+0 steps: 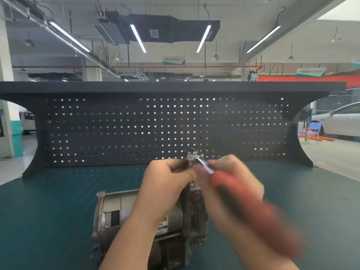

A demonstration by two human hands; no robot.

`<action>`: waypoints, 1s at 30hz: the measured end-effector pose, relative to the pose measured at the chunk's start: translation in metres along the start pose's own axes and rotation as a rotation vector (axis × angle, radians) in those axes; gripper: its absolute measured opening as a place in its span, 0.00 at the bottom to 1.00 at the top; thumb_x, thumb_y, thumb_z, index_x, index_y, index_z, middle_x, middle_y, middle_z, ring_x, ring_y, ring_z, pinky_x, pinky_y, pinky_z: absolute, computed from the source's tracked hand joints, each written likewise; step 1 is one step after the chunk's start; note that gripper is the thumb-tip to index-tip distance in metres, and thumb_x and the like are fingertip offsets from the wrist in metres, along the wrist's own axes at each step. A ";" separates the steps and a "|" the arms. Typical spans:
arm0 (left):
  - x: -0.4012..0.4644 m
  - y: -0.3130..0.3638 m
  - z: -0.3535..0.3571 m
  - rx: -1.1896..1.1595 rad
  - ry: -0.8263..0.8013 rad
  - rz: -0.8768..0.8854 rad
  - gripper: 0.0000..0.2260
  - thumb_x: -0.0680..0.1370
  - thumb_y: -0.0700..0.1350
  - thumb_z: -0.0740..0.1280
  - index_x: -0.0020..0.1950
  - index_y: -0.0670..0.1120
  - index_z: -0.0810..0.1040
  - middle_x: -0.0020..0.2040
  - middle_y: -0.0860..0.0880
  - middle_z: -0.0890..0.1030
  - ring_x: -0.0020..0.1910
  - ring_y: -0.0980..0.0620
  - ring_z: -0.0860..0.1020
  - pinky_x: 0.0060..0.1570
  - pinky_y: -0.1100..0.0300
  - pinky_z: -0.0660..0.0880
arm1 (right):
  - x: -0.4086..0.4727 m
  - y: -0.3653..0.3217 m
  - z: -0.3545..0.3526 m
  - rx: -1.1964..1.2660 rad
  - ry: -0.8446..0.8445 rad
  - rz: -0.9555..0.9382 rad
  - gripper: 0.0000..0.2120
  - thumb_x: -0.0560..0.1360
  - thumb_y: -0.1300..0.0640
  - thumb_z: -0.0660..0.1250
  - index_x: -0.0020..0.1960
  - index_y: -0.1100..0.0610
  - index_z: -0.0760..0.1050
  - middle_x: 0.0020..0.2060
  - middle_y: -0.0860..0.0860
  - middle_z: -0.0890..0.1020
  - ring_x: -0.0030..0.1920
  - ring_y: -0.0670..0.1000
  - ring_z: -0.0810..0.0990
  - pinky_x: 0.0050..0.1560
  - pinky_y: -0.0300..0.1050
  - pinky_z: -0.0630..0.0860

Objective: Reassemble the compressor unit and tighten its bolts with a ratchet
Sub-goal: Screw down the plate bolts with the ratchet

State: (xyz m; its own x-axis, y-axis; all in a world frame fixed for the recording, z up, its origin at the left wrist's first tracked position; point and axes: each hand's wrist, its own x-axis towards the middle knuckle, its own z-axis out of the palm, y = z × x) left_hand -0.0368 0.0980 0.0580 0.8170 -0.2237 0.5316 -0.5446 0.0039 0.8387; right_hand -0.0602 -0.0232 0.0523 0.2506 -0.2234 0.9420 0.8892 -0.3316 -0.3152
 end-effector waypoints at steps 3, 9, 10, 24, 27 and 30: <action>0.000 0.000 -0.003 -0.059 -0.017 -0.068 0.02 0.71 0.45 0.73 0.39 0.48 0.86 0.31 0.51 0.80 0.31 0.52 0.76 0.33 0.62 0.71 | -0.014 0.001 0.008 -0.164 -0.054 -0.336 0.03 0.75 0.54 0.68 0.44 0.48 0.75 0.33 0.41 0.76 0.30 0.41 0.74 0.33 0.28 0.68; 0.003 -0.002 -0.003 0.124 0.056 -0.012 0.05 0.76 0.44 0.71 0.43 0.49 0.87 0.40 0.54 0.87 0.44 0.57 0.85 0.48 0.62 0.79 | 0.008 0.019 -0.005 0.710 0.401 0.674 0.10 0.79 0.56 0.64 0.39 0.52 0.73 0.26 0.46 0.75 0.27 0.47 0.72 0.27 0.38 0.69; 0.002 -0.002 -0.002 0.141 0.051 -0.004 0.05 0.77 0.45 0.71 0.44 0.50 0.87 0.40 0.55 0.86 0.44 0.58 0.85 0.47 0.63 0.78 | 0.010 0.020 -0.005 0.758 0.412 0.703 0.11 0.79 0.57 0.64 0.38 0.52 0.73 0.25 0.46 0.74 0.27 0.47 0.71 0.28 0.38 0.68; 0.003 -0.002 -0.001 0.076 0.039 0.028 0.06 0.75 0.42 0.72 0.40 0.49 0.87 0.39 0.52 0.86 0.41 0.57 0.85 0.42 0.69 0.78 | 0.010 0.018 -0.006 0.635 0.302 0.570 0.09 0.80 0.55 0.63 0.41 0.53 0.73 0.27 0.46 0.76 0.25 0.44 0.73 0.28 0.35 0.70; 0.003 -0.002 0.001 0.138 0.061 0.051 0.04 0.75 0.43 0.72 0.42 0.50 0.86 0.39 0.55 0.86 0.42 0.59 0.84 0.43 0.69 0.78 | 0.009 0.023 -0.006 0.809 0.352 0.725 0.08 0.79 0.56 0.64 0.41 0.54 0.73 0.28 0.49 0.75 0.26 0.45 0.72 0.28 0.37 0.69; 0.001 0.002 0.001 0.090 0.069 0.050 0.02 0.72 0.44 0.75 0.40 0.51 0.86 0.37 0.56 0.86 0.37 0.61 0.83 0.39 0.66 0.78 | 0.011 0.005 -0.005 0.370 0.059 0.285 0.08 0.73 0.53 0.70 0.36 0.44 0.77 0.27 0.44 0.77 0.27 0.41 0.75 0.33 0.35 0.72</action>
State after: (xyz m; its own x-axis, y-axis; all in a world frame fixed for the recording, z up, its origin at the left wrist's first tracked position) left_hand -0.0370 0.0968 0.0598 0.7979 -0.1575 0.5818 -0.5971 -0.0745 0.7987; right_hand -0.0548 -0.0324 0.0607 0.4919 -0.3135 0.8122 0.8675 0.0970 -0.4879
